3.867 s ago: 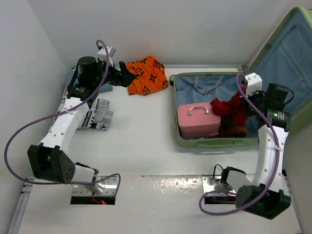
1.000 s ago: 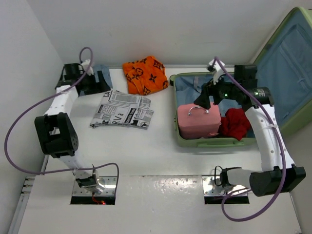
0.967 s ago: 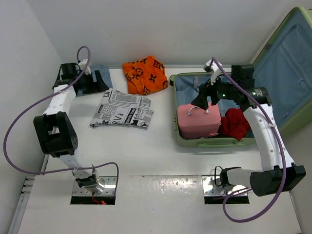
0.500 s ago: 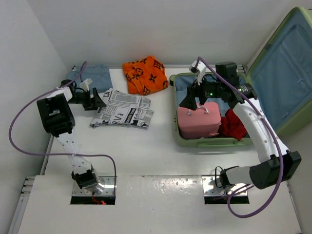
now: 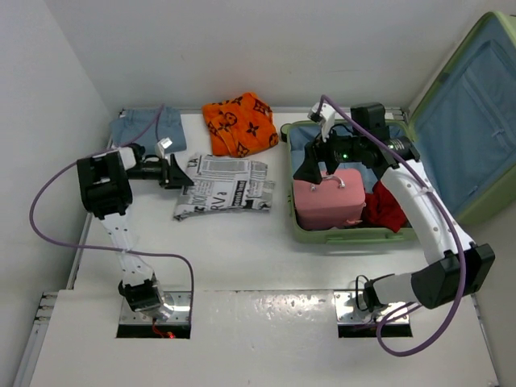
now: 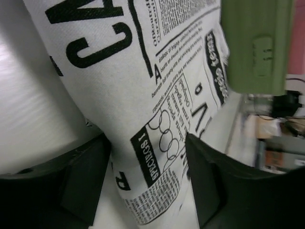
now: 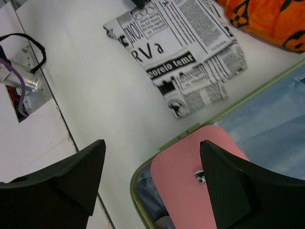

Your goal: Pack the luggage

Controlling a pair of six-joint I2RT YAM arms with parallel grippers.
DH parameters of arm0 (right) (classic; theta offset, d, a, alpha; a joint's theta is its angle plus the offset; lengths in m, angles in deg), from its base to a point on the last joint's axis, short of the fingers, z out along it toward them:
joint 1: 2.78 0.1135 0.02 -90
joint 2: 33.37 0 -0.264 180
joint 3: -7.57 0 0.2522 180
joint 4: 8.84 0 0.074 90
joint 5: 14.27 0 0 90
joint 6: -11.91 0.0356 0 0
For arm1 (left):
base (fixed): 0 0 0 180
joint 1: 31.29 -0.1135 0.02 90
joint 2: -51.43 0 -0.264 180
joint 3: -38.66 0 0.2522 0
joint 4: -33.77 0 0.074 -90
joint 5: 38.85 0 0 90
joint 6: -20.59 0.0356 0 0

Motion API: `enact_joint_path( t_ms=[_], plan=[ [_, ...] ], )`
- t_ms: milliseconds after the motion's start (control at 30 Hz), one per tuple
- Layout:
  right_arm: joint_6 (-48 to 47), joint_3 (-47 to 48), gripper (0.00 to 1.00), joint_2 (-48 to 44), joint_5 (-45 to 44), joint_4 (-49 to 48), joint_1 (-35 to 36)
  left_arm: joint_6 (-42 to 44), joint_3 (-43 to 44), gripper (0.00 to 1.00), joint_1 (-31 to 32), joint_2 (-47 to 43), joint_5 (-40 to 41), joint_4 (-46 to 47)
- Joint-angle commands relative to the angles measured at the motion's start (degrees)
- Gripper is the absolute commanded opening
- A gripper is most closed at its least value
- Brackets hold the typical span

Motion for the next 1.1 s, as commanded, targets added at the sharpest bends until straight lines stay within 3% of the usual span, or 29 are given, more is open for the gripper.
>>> enact_joint_path(
  t_ms=[0, 100, 167, 333, 467, 500, 667, 800, 933, 967, 1067],
  plan=[
    [-0.93, 1.84, 0.8, 0.89, -0.11, -1.2, 1.74, 1.89, -2.99, 0.66, 3.59, 5.59, 1.75, -1.6],
    [-0.93, 1.75, 0.86, 1.68, -1.42, -2.07, 2.97, -1.27, -2.99, 0.49, 4.73, 5.59, 1.12, 0.42],
    [-0.49, 1.05, 0.9, 1.77, -2.39, -3.04, 4.38, -2.86, -2.99, 0.31, 5.43, 5.06, -0.01, 1.21],
    [0.56, -2.11, 0.92, 0.54, -13.37, -10.4, 8.06, -9.8, -3.69, 0.02, 9.83, -0.47, -0.02, 5.25],
    [-0.66, -13.16, 1.0, -5.42, -24.6, -22.09, 12.8, -18.93, -4.92, 0.0, 12.73, -8.18, -2.65, 9.9],
    [-0.84, -14.76, 1.0, -5.96, -27.24, -28.73, 14.21, -21.74, -5.53, 0.0, 13.26, -9.95, -2.65, 14.18],
    [-1.79, -25.92, 1.0, -7.55, -41.59, -43.54, 21.67, -42.84, -8.88, 0.0, 16.86, -19.8, 4.18, 27.04],
    [-4.7, -33.38, 1.0, -7.02, -41.6, -56.0, 25.02, -54.25, -7.39, 0.0, 19.32, -21.22, 10.69, 25.66],
    [-6.29, -38.31, 1.0, -4.57, -46.14, -67.01, 30.74, -57.36, -5.72, 0.0, 20.91, -21.22, 15.36, 21.7],
    [-5.94, -38.15, 1.0, -3.26, -49.21, -72.51, 31.62, -58.84, -5.71, 0.0, 21.43, -21.22, 16.41, 20.91],
    [-1.46, -34.82, 1.0, 0.09, -53.98, -73.8, 35.31, -61.74, -5.71, 0.0, 21.96, -22.8, 19.49, 20.28]
  ],
)
